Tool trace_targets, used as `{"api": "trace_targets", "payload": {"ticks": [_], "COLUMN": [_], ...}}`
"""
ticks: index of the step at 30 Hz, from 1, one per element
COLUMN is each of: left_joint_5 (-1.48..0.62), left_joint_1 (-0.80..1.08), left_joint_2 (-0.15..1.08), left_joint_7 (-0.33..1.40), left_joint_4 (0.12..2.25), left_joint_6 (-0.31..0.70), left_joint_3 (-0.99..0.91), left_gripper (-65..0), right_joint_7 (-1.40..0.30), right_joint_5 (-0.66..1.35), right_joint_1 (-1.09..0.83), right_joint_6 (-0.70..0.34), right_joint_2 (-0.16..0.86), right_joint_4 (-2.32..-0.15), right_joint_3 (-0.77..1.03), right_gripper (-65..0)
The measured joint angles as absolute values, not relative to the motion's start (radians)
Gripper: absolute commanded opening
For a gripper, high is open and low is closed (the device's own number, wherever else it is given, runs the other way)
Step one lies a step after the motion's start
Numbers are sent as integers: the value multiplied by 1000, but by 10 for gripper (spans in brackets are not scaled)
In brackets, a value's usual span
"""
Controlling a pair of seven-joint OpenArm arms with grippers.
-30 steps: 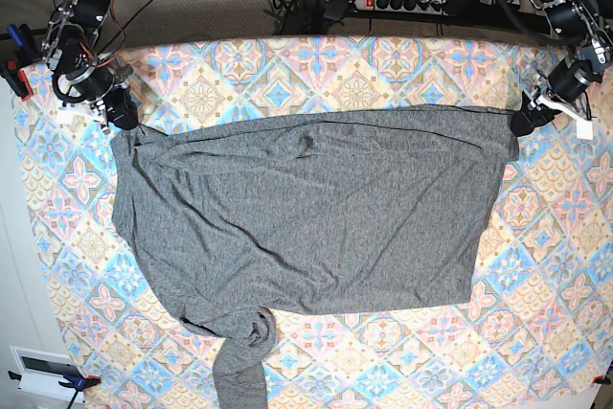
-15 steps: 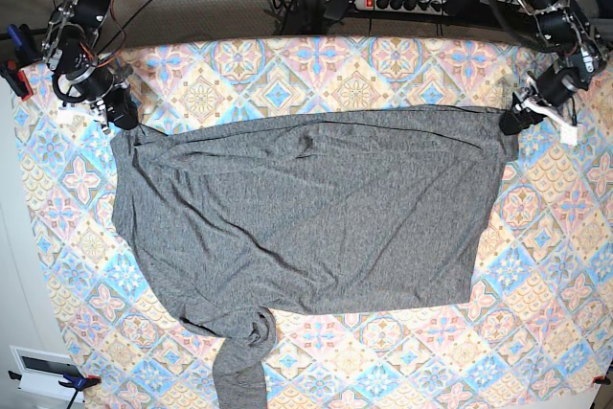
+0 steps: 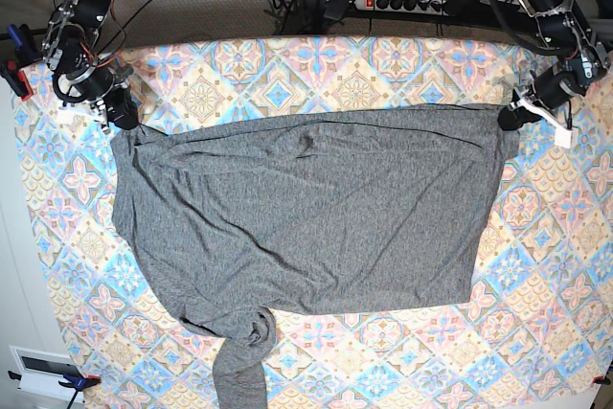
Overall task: Layout the t-shirt on the table in an organized manner, then fold the t-shirt properly
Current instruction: 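Grasp the shirt edge corners again with both grippers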
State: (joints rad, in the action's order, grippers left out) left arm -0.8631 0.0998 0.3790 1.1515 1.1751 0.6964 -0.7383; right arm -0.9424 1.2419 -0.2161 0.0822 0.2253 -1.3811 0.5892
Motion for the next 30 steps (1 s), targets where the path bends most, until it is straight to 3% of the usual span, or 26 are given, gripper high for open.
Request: {"api": "trace_targets", "payload": {"ticks": [10, 23, 30], "left_joint_5": [-849, -844, -841], "left_joint_1": [84, -81, -164], "left_joint_2": [390, 388, 388], "left_joint_7": [1161, 1236, 1234], "left_joint_4": [1174, 1173, 1153], "left_joint_6": [693, 693, 693], "left_joint_3": [-738, -738, -738], "left_gripper": [-650, -650, -650], "right_joint_7": [-1000, -1026, -1028], "right_joint_5": [1234, 1226, 1083], "right_joint_1": [-145, -1, 58], "right_joint_6": [86, 86, 88], "right_joint_2": [224, 224, 224], "right_joint_4": [-1411, -1407, -1406], "right_joint_3": [585, 585, 585], "right_gripper": [-649, -649, -649]}}
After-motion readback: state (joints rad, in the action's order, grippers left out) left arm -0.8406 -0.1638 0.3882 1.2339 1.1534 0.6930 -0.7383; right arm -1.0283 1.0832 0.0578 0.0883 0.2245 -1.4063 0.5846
